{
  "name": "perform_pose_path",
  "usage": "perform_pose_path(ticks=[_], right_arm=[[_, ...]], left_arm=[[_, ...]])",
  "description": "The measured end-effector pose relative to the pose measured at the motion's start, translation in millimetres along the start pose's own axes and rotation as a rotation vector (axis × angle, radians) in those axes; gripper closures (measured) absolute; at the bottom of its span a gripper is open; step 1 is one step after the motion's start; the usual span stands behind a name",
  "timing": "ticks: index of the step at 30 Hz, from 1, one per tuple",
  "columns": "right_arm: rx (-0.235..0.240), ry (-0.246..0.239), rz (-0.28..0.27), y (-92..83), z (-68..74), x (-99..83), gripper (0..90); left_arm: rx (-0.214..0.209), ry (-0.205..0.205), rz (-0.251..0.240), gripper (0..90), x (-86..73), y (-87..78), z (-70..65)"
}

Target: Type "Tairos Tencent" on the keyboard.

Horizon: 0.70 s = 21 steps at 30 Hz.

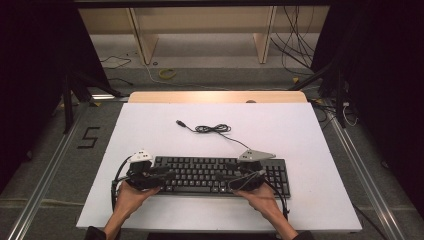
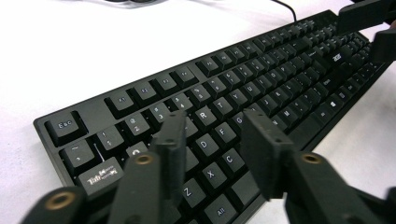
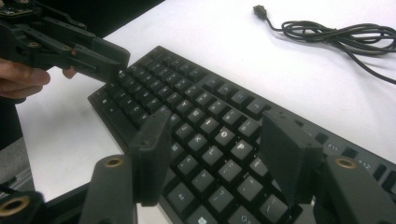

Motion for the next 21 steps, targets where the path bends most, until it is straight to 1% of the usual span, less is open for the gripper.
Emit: perform_pose_path(ticks=[3, 5, 8, 10, 13, 19, 21], right_arm=[[0.002, 0.002, 0.0, -2.1, 0.6, -2.0, 42.5], [0.006, 0.0, 0.003, -2.4, 1.7, -3.0, 40.9], [0.006, 0.001, 0.003, -3.6, 3.1, -4.8, 39.2], [0.007, 0.0, 0.002, -5.2, 3.7, -6.5, 39.1], [0.007, 0.001, -0.003, -7.7, 4.3, -8.8, 38.9], [0.004, 0.004, -0.007, -13.4, 4.6, -12.4, 38.0], [0.003, 0.006, -0.01, -15.0, 4.2, -13.0, 37.8]], left_arm=[[0.001, 0.007, 0.013, 67.3, -0.4, 2.1, 0.2], [0.014, 0.016, 0.027, 68.6, -1.0, 3.7, 0.7], [0.026, 0.015, 0.042, 70.0, -1.5, 6.4, 2.0], [0.029, 0.021, 0.047, 73.2, -1.5, 6.9, 2.6], [0.033, 0.02, 0.049, 77.6, -0.7, 7.0, 2.6], [0.042, 0.039, 0.077, 88.3, 0.2, 9.8, 1.7], [0.046, 0.041, 0.083, 89.3, 1.0, 10.6, 1.6]])
Point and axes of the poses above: each handheld gripper's, and its own axes: y roughly forward along the jaws, x roughly out of its top, z roughly to its left, the point moved 3 cm from there along y, roughly forward along the jaws, and after that the axes turned 9 degrees about -y, right-handed, at the moved point
